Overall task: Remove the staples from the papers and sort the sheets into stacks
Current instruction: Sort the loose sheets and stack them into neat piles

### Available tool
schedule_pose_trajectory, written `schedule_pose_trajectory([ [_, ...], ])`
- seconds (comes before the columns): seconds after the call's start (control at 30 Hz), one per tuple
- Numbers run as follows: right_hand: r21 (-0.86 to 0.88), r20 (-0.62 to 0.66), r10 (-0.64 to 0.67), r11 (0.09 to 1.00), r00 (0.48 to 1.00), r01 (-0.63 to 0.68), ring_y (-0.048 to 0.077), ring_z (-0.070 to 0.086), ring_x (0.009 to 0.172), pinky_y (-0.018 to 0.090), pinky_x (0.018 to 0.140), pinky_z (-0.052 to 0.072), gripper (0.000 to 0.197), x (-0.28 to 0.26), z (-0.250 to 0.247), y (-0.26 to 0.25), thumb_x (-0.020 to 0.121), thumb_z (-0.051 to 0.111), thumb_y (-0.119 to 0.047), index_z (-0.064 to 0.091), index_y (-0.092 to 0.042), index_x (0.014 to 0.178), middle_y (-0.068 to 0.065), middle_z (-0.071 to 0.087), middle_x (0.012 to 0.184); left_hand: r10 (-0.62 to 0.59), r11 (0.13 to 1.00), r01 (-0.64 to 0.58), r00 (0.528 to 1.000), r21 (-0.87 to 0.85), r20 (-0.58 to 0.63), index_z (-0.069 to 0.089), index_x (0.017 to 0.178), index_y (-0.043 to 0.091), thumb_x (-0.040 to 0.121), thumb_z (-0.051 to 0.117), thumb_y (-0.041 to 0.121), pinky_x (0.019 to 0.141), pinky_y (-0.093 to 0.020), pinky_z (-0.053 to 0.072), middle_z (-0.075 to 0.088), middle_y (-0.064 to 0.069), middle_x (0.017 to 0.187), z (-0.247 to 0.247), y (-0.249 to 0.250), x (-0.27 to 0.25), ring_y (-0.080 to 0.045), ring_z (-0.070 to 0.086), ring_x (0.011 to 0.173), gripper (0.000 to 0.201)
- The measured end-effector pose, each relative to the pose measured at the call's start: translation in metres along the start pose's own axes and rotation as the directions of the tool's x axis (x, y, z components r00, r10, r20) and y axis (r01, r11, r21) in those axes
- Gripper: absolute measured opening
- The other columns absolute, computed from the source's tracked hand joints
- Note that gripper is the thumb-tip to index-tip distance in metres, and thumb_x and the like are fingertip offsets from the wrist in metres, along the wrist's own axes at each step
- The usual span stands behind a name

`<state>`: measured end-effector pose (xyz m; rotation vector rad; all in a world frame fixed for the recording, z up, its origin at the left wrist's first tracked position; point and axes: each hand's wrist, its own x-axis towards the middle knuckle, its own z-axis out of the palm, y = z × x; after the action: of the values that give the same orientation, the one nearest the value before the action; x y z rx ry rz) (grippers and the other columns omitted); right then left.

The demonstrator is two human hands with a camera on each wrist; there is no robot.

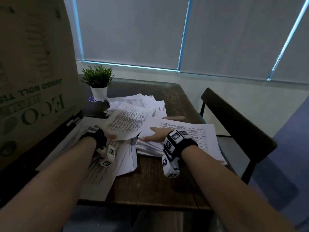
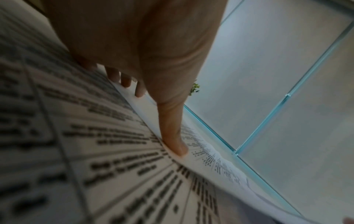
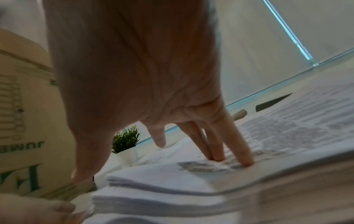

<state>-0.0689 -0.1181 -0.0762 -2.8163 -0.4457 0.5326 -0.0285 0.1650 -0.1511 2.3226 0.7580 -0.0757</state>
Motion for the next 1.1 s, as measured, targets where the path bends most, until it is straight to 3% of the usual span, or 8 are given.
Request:
schedule_pose_trajectory([
  [0.07, -0.026, -0.007, -0.027, 0.999, 1.000, 0.027, 0.030, 0.025, 0.146, 0.043, 0.118, 0.023, 0.098, 0.001, 0.005, -0.009, 0.086, 0.050, -0.072, 0.007, -0.021, 0.158, 0.008, 0.021, 0.162, 0.055, 0.998, -0.054, 0.997, -0.021, 0.059, 0.052, 0.130, 0.014, 0.012, 0.090, 0.060, 0.102, -0.041, 0.044, 0.057, -0.006, 0.131, 0.005, -0.014, 0.027, -0.025, 0.053, 0.119, 0.132],
  [0.27, -0.126, -0.073, -0.047, 0.991, 0.996, 0.037, 0.034, 0.046, 0.132, 0.040, 0.102, 0.042, 0.102, 0.012, 0.013, -0.036, 0.082, 0.059, -0.070, 0.007, -0.026, 0.158, 0.014, 0.040, 0.153, 0.015, 1.000, -0.016, 0.995, 0.003, 0.098, 0.048, 0.134, 0.002, 0.054, 0.088, 0.046, 0.099, -0.030, 0.039, 0.051, -0.013, 0.136, -0.022, 0.002, -0.041, -0.028, 0.048, 0.124, 0.100],
  [0.43, -0.272, -0.144, -0.120, 0.959, 0.982, 0.077, 0.033, 0.044, 0.131, 0.049, 0.106, 0.041, 0.067, 0.026, 0.026, -0.076, 0.090, 0.065, -0.043, 0.037, -0.032, 0.149, 0.008, 0.045, 0.146, 0.039, 0.969, 0.013, 0.978, -0.248, 0.204, 0.046, 0.134, -0.003, 0.088, 0.065, 0.021, 0.087, -0.026, 0.037, 0.050, -0.012, 0.132, -0.037, -0.005, -0.039, -0.031, 0.047, 0.123, 0.055],
  [0.57, -0.101, -0.278, -0.128, 0.989, 0.952, 0.104, 0.029, 0.065, 0.105, 0.034, 0.080, 0.052, 0.018, 0.039, 0.030, -0.093, 0.096, 0.058, -0.018, 0.072, -0.015, 0.107, 0.007, 0.068, 0.110, 0.086, 0.859, 0.077, 0.953, -0.507, 0.291, 0.048, 0.131, -0.004, 0.090, 0.060, 0.021, 0.075, -0.035, 0.048, 0.058, -0.014, 0.110, -0.050, -0.016, -0.033, -0.028, 0.057, 0.086, 0.050],
  [0.7, 0.111, -0.434, -0.290, 0.922, 0.853, 0.370, 0.025, 0.063, 0.108, 0.030, 0.092, 0.049, 0.030, 0.021, 0.014, -0.104, 0.095, 0.050, -0.003, 0.073, -0.013, 0.113, 0.008, 0.070, 0.116, 0.040, 0.874, -0.017, 0.999, -0.486, 0.037, 0.050, 0.128, 0.003, 0.099, 0.046, 0.023, 0.070, -0.020, 0.040, 0.046, -0.006, 0.129, -0.091, -0.030, -0.039, -0.033, 0.051, 0.101, 0.035],
  [0.87, 0.064, -0.136, -0.461, 0.879, 0.877, 0.472, 0.021, 0.056, 0.119, 0.021, 0.097, 0.036, 0.030, -0.003, 0.025, -0.115, 0.095, 0.055, -0.008, 0.068, -0.009, 0.122, 0.007, 0.065, 0.126, 0.093, 0.932, -0.084, 0.996, -0.353, 0.009, 0.053, 0.118, 0.004, 0.104, 0.030, 0.023, 0.090, -0.031, 0.036, 0.043, -0.017, 0.138, -0.121, -0.059, -0.041, -0.024, 0.050, 0.107, 0.033],
  [1.0, 0.169, 0.265, -0.484, 0.875, 0.834, 0.453, 0.016, 0.048, 0.129, 0.032, 0.112, 0.033, 0.037, -0.020, 0.029, -0.115, 0.094, 0.062, -0.036, 0.063, -0.027, 0.130, -0.004, 0.055, 0.139, -0.068, 0.996, 0.074, 0.992, -0.055, 0.109, 0.039, 0.139, 0.002, 0.092, 0.057, 0.039, 0.100, -0.036, 0.038, 0.041, -0.016, 0.144, -0.108, -0.070, -0.052, -0.033, 0.042, 0.129, 0.062],
  [1.1, 0.282, 0.168, -0.403, 0.894, 0.900, 0.348, 0.020, 0.046, 0.132, 0.031, 0.104, 0.035, 0.057, -0.029, 0.023, -0.114, 0.096, 0.049, -0.055, 0.049, -0.020, 0.142, 0.001, 0.049, 0.145, -0.076, 0.994, 0.073, 0.996, 0.080, 0.046, 0.036, 0.139, -0.003, 0.087, 0.064, 0.037, 0.097, -0.035, 0.037, 0.039, -0.020, 0.144, -0.100, -0.069, -0.061, -0.033, 0.041, 0.129, 0.072],
])
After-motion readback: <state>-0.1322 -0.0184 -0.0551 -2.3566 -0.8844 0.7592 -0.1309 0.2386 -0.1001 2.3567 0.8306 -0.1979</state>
